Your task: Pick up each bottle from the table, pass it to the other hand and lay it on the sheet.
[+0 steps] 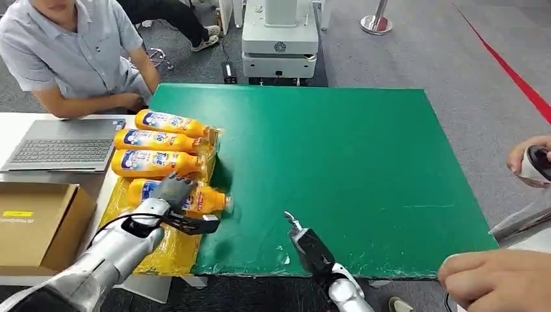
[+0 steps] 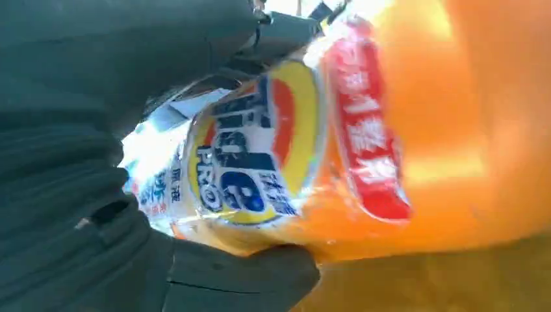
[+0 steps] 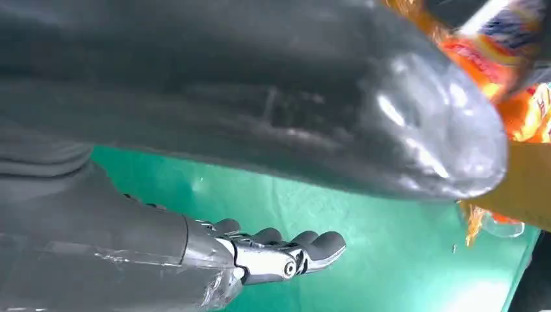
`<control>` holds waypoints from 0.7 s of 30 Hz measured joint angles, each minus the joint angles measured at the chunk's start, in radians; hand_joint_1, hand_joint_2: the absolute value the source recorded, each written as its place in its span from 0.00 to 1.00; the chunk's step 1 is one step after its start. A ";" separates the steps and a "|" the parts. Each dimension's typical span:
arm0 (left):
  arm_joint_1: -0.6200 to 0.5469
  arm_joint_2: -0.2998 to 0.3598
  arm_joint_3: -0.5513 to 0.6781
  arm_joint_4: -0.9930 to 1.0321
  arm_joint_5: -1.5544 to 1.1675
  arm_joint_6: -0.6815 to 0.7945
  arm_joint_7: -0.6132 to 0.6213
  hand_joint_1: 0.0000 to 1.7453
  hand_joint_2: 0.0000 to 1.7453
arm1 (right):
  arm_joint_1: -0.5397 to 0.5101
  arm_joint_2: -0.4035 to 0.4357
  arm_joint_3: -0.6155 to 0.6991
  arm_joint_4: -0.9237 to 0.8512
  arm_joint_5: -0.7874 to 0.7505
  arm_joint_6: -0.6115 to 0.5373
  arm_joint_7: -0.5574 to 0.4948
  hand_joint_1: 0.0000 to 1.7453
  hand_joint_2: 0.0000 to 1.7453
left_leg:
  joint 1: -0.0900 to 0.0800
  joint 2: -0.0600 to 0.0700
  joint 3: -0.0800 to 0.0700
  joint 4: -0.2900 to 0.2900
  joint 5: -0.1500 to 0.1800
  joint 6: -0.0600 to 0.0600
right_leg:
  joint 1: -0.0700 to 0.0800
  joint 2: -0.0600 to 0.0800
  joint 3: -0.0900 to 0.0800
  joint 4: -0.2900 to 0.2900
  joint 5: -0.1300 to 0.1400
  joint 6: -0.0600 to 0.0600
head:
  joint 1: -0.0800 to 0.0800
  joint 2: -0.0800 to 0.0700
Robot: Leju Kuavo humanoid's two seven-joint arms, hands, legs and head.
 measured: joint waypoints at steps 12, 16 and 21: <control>-0.095 -0.061 -0.010 0.185 0.028 -0.098 -0.032 0.00 1.00 | -0.026 0.009 -0.004 0.028 0.001 -0.014 -0.003 0.00 0.00 | 0.000 0.000 0.000 0.000 0.000 0.000 | 0.000 0.000 0.000 0.000 0.000 0.000 | 0.003 0.000; -0.092 -0.061 -0.010 0.194 0.035 -0.100 -0.041 0.00 1.00 | -0.025 0.008 -0.011 0.029 0.000 -0.016 -0.003 0.00 0.00 | 0.000 0.000 0.000 0.000 0.000 0.000 | 0.000 0.000 0.000 0.000 0.000 0.000 | -0.003 0.000; -0.090 -0.070 -0.010 0.193 0.053 -0.101 -0.042 0.00 1.00 | -0.024 0.006 -0.017 0.028 0.000 -0.025 -0.006 0.00 0.00 | 0.000 0.000 0.000 0.000 0.000 0.000 | 0.000 0.000 0.000 0.000 0.000 0.000 | 0.002 0.000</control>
